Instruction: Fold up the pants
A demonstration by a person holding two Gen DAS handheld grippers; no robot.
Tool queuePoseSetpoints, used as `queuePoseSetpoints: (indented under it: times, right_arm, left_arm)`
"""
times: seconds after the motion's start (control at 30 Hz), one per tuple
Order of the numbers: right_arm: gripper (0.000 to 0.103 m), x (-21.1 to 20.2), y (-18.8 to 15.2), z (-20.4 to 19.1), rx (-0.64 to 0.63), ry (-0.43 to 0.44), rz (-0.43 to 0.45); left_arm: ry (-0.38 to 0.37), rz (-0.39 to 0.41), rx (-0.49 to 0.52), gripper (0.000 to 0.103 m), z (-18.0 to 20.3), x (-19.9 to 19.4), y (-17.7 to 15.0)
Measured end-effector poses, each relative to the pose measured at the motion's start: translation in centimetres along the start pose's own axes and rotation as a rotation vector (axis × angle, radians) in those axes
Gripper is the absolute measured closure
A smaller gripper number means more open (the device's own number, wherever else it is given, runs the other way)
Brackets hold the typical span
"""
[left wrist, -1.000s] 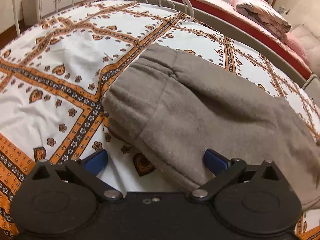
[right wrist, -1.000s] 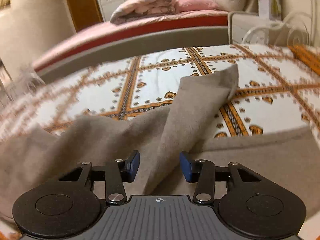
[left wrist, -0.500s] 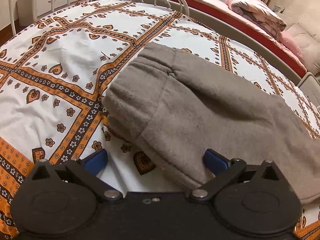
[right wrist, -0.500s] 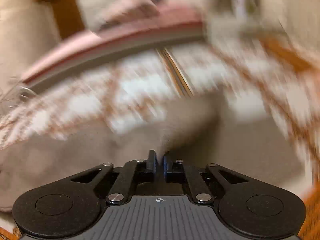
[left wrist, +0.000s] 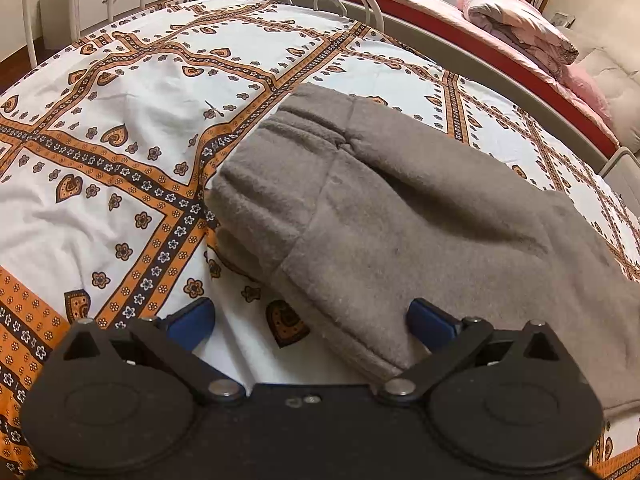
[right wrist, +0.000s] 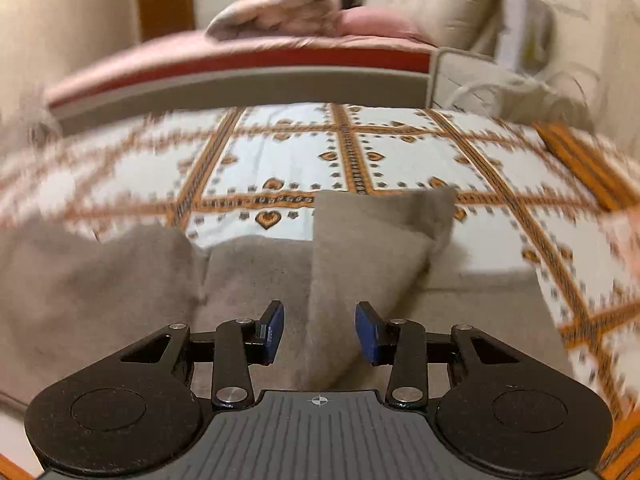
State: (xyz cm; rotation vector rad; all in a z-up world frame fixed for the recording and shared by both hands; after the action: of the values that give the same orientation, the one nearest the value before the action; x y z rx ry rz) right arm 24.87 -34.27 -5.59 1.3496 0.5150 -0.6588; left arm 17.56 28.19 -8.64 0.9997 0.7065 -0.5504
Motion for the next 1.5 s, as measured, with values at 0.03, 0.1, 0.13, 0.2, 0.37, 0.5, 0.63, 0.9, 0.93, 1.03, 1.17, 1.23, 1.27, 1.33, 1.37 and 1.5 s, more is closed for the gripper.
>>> queuePoseSetpoints:
  times: [0.03, 0.1, 0.13, 0.2, 0.37, 0.5, 0.63, 0.9, 0.93, 1.03, 1.17, 1.23, 1.27, 1.33, 1.37, 1.5]
  right_arm:
    - [0.063, 0.7, 0.2, -0.6, -0.042, -0.038, 0.005]
    - [0.086, 2.0, 0.2, -0.6, -0.083, -0.088, -0.005]
    - [0.099, 2.4, 0.2, -0.1, -0.076, -0.087, -0.018]
    - [0.099, 1.4, 0.4, 1.6, 0.005, -0.085, 0.004]
    - [0.099, -2.0, -1.5, 6.4, 0.183, -0.053, -0.036]
    - [0.098, -0.5, -5.9, 10.3, 0.342, -0.025, -0.239]
    - [0.068, -1.8, -5.4, 12.3, 0.398, -0.009, -0.135]
    - [0.062, -1.1, -7.2, 18.5, 0.856, 0.123, -0.183]
    - [0.062, -0.9, -7.4, 19.1, 0.89, 0.138, -0.205]
    - [0.062, -0.4, -7.9, 19.9, 0.929, 0.148, -0.224]
    - [0.063, 1.3, -8.0, 20.6, 0.948, 0.132, -0.25]
    - [0.063, 2.0, -8.0, 20.8, 0.96, 0.129, -0.254]
    - [0.063, 2.2, -8.0, 20.7, 0.949, 0.124, -0.253]
    - [0.065, 2.5, -7.7, 20.5, 0.929, 0.121, -0.244]
    - [0.077, 2.6, -7.7, 20.4, 0.924, 0.124, -0.232]
    - [0.098, -0.1, -5.6, 20.4, 0.862, 0.179, -0.055]
  left_arm:
    - [0.0, 0.0, 0.001, 0.005, 0.0, 0.0, 0.0]
    - [-0.003, 0.001, 0.003, 0.005, 0.0, -0.1, 0.0]
    - [-0.005, 0.001, 0.004, 0.005, 0.0, -0.1, -0.1]
    - [-0.01, 0.002, 0.006, 0.005, 0.0, -0.2, -0.1]
    - [-0.03, -0.003, 0.026, 0.005, -0.1, -0.4, -0.3]
    - [-0.041, -0.007, 0.031, 0.005, -0.2, -0.4, -0.3]
    - [-0.031, -0.008, 0.029, 0.005, 0.0, -0.4, -0.3]
    - [-0.028, -0.007, 0.028, 0.005, 0.0, -0.3, -0.3]
    - [-0.028, -0.007, 0.027, 0.005, 0.0, -0.3, -0.3]
    - [-0.025, -0.008, 0.028, 0.005, -0.1, -0.3, -0.3]
    - [-0.02, -0.007, 0.026, 0.005, -0.1, -0.3, -0.2]
    - [-0.021, -0.007, 0.025, 0.005, 0.0, -0.2, -0.2]
    - [-0.022, -0.006, 0.025, 0.005, 0.0, -0.2, -0.2]
    - [-0.022, -0.006, 0.025, 0.005, 0.0, -0.2, -0.2]
    - [-0.021, -0.006, 0.025, 0.005, 0.0, -0.2, -0.2]
    - [-0.02, -0.005, 0.021, 0.005, 0.1, -0.3, -0.2]
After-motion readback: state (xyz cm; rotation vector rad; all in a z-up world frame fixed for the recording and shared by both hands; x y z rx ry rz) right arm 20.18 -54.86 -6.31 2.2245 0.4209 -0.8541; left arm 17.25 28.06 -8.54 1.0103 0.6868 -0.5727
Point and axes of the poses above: each gripper's, at about its wrist camera, not at the fingertips, and x roughly the way its jaws point, z to its right, y to its top, the point moved 3 cm from there along x, roughly the way its jaws point, and after that the axes turned 12 degrees about -y, right-handed, at the moved point
